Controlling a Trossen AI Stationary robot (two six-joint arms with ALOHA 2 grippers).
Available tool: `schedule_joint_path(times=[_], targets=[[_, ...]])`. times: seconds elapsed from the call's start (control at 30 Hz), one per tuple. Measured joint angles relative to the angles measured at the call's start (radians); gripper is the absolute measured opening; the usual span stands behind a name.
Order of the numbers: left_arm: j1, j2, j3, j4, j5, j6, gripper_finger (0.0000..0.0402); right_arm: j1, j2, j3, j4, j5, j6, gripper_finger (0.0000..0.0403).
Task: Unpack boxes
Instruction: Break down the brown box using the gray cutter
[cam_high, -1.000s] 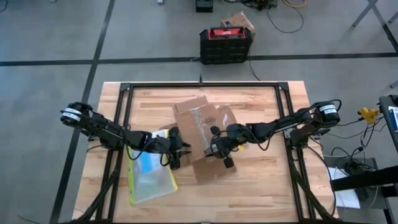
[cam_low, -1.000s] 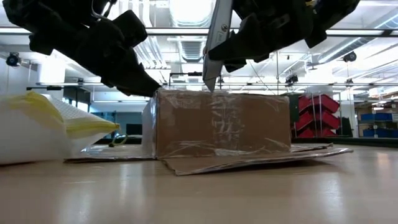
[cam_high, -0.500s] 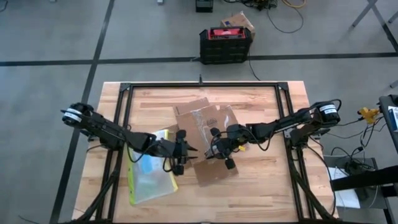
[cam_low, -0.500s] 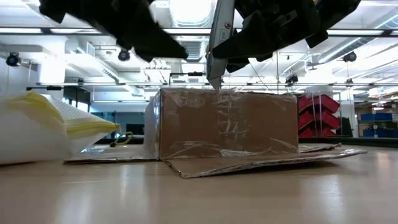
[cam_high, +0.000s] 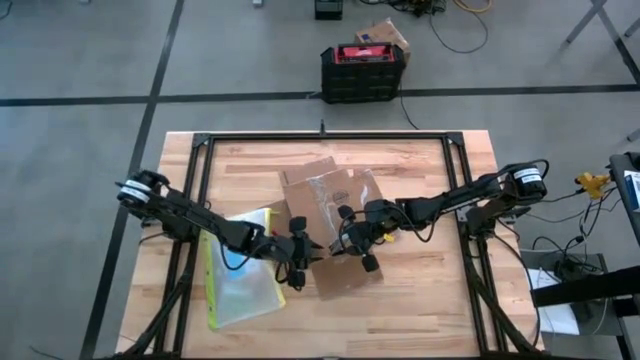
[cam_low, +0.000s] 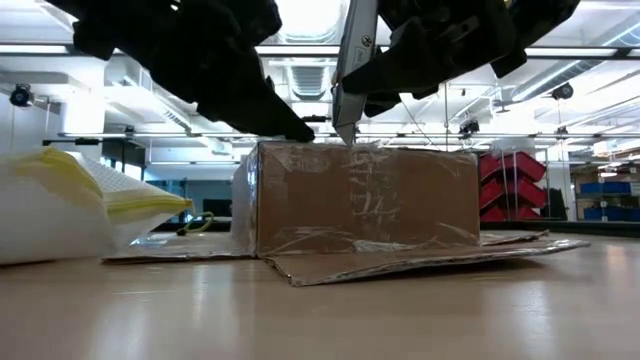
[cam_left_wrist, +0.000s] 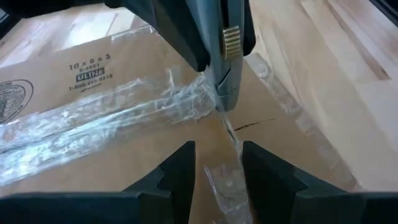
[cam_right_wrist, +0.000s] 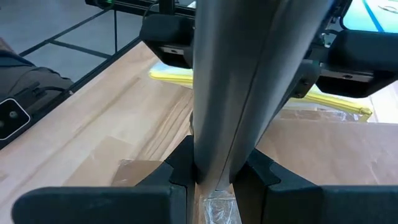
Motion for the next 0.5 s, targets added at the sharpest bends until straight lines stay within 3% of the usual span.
schedule_joint_path(times=[0.5], targets=[[0.002, 0.0, -0.058, 0.009, -0.016, -0.054, 0.0119, -0.007, -0.028, 0.002, -0.071, -0.042, -0.015, 0.0056]])
